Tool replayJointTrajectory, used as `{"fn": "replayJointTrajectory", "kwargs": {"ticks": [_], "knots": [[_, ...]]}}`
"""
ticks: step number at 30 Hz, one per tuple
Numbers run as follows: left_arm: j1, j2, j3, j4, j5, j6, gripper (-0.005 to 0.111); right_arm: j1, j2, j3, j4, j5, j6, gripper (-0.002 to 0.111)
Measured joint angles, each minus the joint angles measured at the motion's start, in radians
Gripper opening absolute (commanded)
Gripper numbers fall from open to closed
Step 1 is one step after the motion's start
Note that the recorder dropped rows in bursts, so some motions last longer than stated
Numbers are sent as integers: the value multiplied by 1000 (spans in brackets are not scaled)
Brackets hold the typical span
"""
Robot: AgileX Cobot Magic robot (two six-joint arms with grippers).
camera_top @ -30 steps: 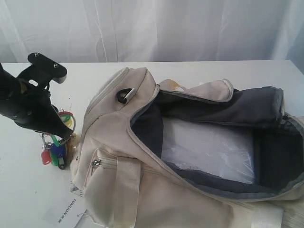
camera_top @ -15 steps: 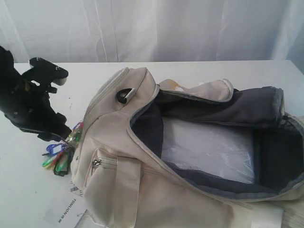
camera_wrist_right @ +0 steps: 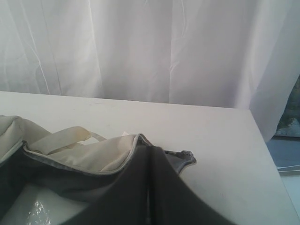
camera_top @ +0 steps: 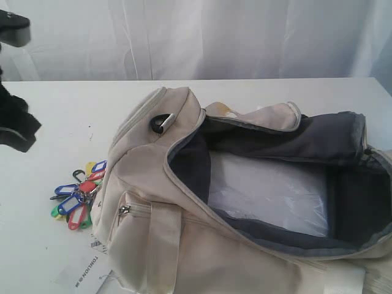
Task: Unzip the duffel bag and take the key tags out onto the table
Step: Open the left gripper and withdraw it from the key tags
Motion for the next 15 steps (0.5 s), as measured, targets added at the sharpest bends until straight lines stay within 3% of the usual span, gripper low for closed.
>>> {"fn": "replayJointTrajectory", "kwargs": {"ticks": [6,15], "knots": [[0,-283,104,-94,-25,-22,0,0,-1,34,2,-66,0,0],[0,-667,307,-130,-303,-33,0,0,-25,101,64,-179,-31,0]]}}
